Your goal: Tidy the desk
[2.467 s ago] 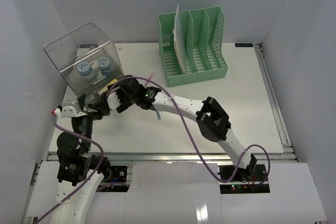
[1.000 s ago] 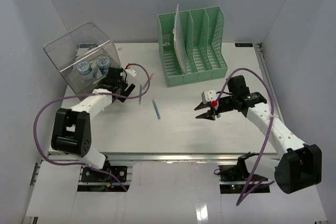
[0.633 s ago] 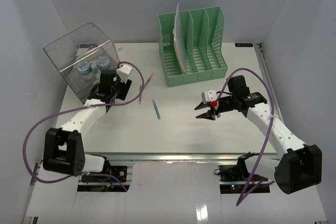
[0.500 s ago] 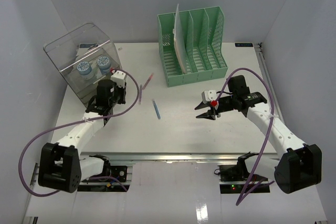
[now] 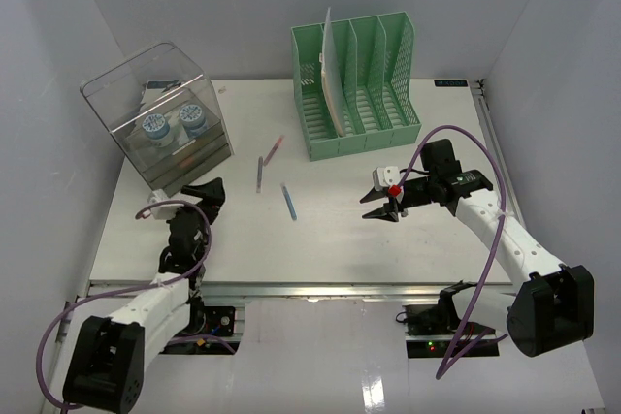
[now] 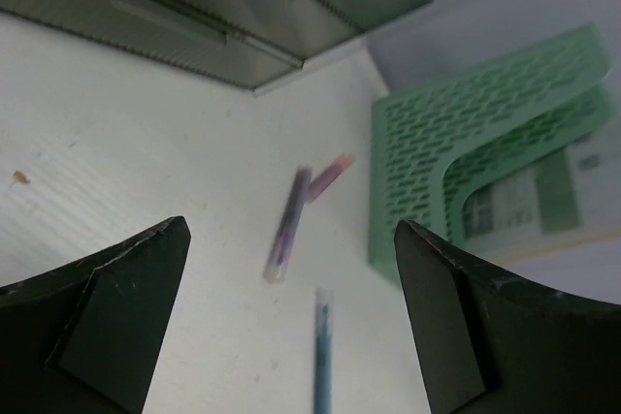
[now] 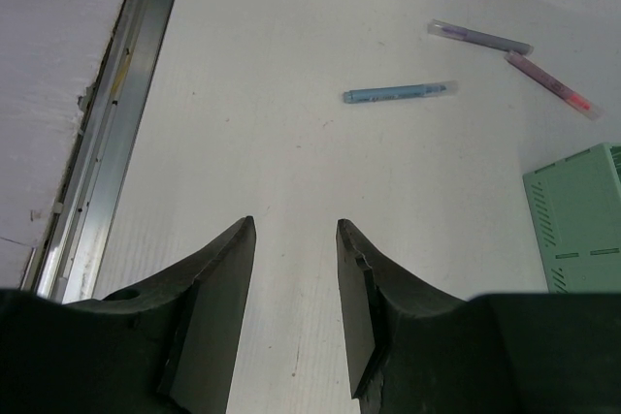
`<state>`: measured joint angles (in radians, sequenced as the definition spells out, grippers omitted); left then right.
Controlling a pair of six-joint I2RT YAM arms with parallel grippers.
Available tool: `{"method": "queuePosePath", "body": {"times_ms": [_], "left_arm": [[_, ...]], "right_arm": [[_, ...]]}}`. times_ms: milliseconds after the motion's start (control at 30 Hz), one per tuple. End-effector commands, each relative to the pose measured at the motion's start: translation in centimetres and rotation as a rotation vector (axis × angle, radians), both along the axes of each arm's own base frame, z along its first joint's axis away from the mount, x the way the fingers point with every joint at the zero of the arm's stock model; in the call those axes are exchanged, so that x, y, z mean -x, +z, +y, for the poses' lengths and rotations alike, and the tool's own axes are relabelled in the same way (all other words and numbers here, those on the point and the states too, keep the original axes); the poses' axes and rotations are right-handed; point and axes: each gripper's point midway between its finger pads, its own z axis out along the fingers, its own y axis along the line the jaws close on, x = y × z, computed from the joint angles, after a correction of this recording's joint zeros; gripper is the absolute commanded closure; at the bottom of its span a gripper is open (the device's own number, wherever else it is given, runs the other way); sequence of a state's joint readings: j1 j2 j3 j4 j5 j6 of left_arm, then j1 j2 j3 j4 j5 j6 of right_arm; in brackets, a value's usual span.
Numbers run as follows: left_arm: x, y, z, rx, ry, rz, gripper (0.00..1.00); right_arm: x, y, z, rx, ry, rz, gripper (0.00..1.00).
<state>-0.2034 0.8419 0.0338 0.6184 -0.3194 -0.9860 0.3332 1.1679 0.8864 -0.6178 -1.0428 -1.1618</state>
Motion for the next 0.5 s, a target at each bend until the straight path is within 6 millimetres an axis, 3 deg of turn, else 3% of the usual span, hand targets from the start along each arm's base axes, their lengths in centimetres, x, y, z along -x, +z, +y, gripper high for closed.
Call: {"method": "queuePosePath", "body": {"times_ms": [0, 133, 300, 467], "left_arm": [[1.4, -0.7, 4.6, 0.288, 0.294, -0.114, 0.02], [1.1, -2.3, 6.1, 0.375, 0.369, -0.095, 0.03], [-1.0, -2.1, 6.0, 0.417, 0.343, -0.079, 0.24], [-2.5, -2.2, 6.4, 0.424, 0.323, -0.074, 0.31]], "right_arm": [[-0.2, 0.3, 0.1, -0.018, 0.003, -0.017, 0.54], [-0.2, 0.4, 0.0, -0.015, 0.003, -0.024, 0.54], [-0.2, 0.4, 0.0, -0.012, -0.001, -0.026, 0.54], [-0.2, 0.3, -0.1, -0.009, -0.001, -0.030, 0.54]]}}
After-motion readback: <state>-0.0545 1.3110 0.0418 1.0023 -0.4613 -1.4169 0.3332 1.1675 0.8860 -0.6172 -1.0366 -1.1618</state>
